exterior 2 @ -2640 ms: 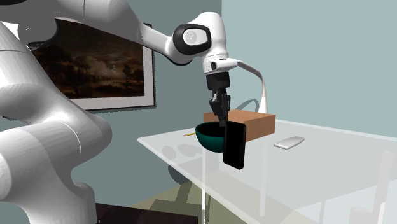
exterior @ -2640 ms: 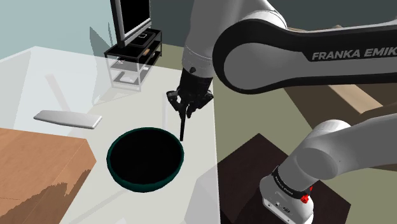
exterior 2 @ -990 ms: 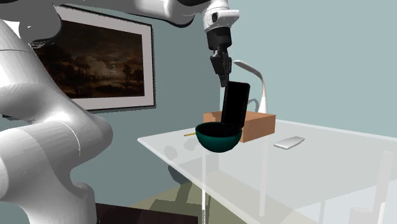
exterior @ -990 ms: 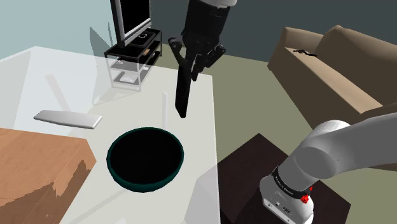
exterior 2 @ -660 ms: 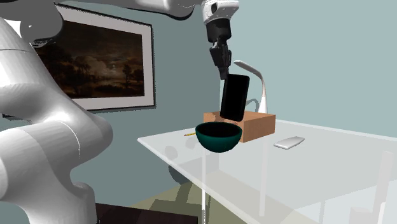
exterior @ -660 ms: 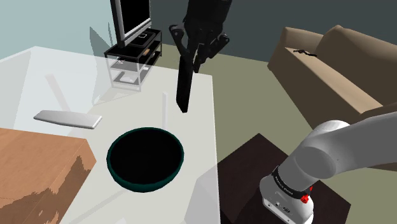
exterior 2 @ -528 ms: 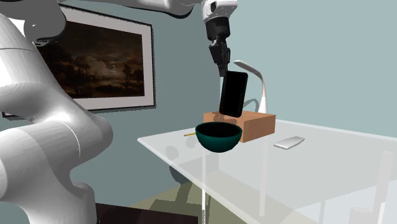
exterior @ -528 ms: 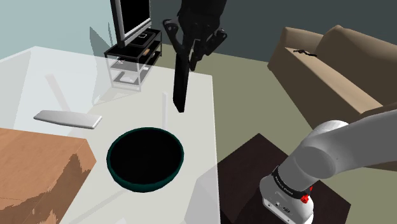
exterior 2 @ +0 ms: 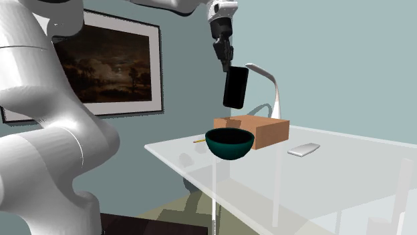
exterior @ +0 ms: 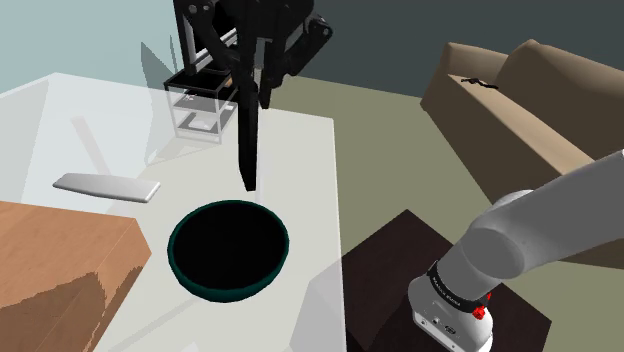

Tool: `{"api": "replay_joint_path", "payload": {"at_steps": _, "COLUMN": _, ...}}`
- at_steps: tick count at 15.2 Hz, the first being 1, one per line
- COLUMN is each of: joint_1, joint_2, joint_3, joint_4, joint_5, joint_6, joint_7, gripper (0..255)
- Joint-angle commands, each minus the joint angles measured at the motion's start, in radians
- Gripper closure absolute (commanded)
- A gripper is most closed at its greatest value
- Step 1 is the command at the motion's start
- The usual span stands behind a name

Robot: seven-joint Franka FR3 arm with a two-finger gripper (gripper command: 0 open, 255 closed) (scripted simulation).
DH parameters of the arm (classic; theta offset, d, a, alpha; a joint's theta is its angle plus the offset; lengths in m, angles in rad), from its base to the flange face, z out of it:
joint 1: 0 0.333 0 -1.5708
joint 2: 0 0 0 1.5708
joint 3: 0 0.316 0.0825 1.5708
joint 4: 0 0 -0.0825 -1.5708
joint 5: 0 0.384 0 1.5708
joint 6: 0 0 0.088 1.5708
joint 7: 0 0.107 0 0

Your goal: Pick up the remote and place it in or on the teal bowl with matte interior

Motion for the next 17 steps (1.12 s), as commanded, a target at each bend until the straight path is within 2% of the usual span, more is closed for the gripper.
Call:
{"api": "replay_joint_path", "payload": {"at_steps": 1, "joint_1": -0.02, "joint_2": 0.07, "joint_3": 0.084, "joint_4": 0.095, "joint_5": -0.043, "joint_6": -0.036, "joint_7": 0.075, "gripper": 255}}
{"api": "replay_joint_path", "payload": {"at_steps": 3, "joint_1": -0.043, "joint_2": 0.17, "joint_3": 0.207, "joint_4": 0.199, "joint_5": -0.122, "joint_6": -0.072, "joint_7": 0.171, "gripper": 255}}
{"api": "replay_joint_path", "payload": {"at_steps": 4, "joint_1": -0.051, "joint_2": 0.243, "joint_3": 0.29, "joint_4": 0.256, "joint_5": -0.188, "joint_6": -0.095, "joint_7": 0.234, "gripper": 255}}
{"api": "replay_joint_path", "payload": {"at_steps": 5, "joint_1": -0.031, "joint_2": 0.378, "joint_3": 0.415, "joint_4": 0.337, "joint_5": -0.326, "joint_6": -0.138, "joint_7": 0.343, "gripper": 255}}
{"api": "replay_joint_path", "payload": {"at_steps": 7, "joint_1": -0.021, "joint_2": 0.32, "joint_3": 0.349, "joint_4": 0.282, "joint_5": -0.265, "joint_6": -0.097, "joint_7": 0.308, "gripper": 255}}
{"api": "replay_joint_path", "payload": {"at_steps": 10, "joint_1": -0.033, "joint_2": 0.252, "joint_3": 0.306, "joint_4": 0.206, "joint_5": -0.199, "joint_6": -0.044, "joint_7": 0.268, "gripper": 255}}
{"api": "replay_joint_path", "payload": {"at_steps": 17, "joint_1": -0.019, "joint_2": 0.155, "joint_3": 0.232, "joint_4": 0.054, "joint_5": -0.111, "joint_6": 0.063, "joint_7": 0.215, "gripper": 255}}
